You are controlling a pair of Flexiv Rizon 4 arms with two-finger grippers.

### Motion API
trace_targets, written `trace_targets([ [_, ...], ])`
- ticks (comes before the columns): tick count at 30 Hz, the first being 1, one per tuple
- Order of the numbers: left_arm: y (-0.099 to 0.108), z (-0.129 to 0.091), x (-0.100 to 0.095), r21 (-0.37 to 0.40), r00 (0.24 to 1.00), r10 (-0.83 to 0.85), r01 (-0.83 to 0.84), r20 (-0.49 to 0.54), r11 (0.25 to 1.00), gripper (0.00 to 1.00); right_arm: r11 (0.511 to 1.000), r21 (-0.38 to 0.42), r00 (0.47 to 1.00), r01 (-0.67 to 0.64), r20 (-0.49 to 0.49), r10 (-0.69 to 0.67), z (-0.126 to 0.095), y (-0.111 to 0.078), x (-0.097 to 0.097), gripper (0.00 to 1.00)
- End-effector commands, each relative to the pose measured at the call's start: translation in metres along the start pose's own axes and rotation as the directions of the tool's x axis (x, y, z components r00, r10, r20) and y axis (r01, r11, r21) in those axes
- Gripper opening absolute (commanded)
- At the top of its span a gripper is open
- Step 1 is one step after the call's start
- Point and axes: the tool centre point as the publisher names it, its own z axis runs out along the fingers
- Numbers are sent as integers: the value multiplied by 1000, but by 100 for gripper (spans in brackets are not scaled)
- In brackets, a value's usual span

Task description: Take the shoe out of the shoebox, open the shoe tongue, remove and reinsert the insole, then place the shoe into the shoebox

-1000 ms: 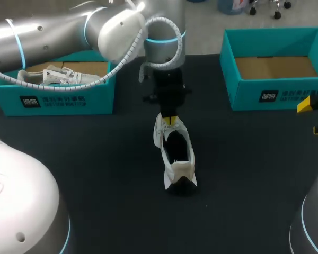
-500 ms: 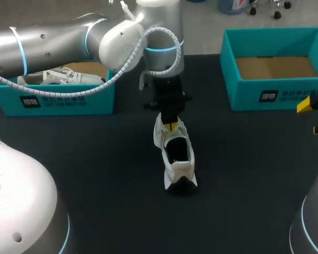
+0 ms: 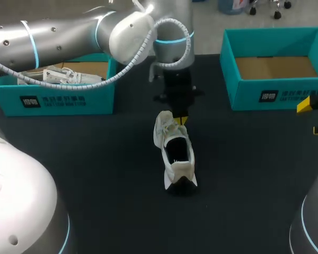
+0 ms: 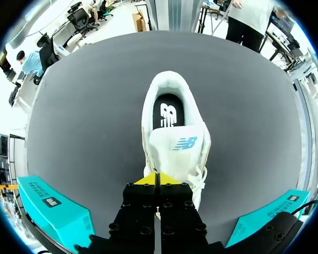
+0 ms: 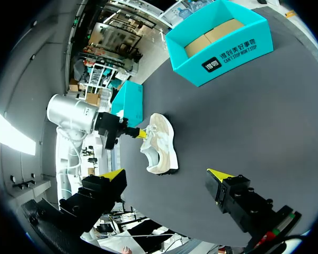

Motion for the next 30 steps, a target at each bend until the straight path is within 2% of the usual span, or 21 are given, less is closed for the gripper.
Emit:
trace_targets([
  [1,-3,6,-4,4,1000,-4,4,-25,1000,0,1000,-2,1000,-2,3,2,0,-1,0,100],
  [9,-21,11,17,18,999,-32,32,-26,999,0,1000,-2,1000,-2,3,2,0,-1,0,100],
  [15,-26,25,22,52,998,-39,41,-44,998,0,1000,-2,1000,-2,3,2,0,-1,0,100],
  [18,-29,25,23,56,998,-31,34,-47,998,0,1000,-2,1000,-2,3,2,0,-1,0,100],
  [24,-26,9,25,-26,994,-87,86,-59,996,0,1000,-2,1000,-2,3,2,0,-1,0,100],
  [27,-26,9,26,-64,985,-161,157,-59,986,0,1000,-2,1000,-2,3,2,0,-1,0,100],
  [30,-28,14,26,-66,980,-198,196,-26,978,0,1000,-2,1000,-2,3,2,0,-1,0,100],
])
